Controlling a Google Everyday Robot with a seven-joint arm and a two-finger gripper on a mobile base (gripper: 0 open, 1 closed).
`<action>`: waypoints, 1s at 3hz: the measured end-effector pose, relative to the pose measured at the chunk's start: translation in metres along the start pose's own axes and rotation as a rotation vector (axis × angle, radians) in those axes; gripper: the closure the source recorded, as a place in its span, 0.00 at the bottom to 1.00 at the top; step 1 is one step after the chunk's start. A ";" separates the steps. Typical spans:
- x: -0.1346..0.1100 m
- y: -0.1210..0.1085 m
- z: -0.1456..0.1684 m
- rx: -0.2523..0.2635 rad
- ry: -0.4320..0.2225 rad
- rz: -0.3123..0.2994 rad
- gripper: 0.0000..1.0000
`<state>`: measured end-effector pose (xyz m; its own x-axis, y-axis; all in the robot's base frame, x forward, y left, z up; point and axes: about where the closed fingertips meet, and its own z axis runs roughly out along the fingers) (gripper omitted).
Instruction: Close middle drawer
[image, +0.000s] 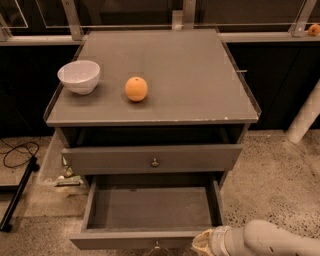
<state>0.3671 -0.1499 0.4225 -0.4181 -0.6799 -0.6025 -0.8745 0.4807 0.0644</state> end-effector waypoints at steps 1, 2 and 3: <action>0.000 0.000 0.000 0.000 0.000 0.000 0.81; 0.000 0.000 0.000 0.000 0.000 0.000 0.57; 0.000 0.000 0.000 0.000 0.000 0.000 0.34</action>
Offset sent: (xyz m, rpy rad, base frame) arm 0.0000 0.0000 0.0000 0.0000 0.0000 0.0000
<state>0.3672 -0.1499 0.4224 -0.4180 -0.6798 -0.6026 -0.8746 0.4806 0.0646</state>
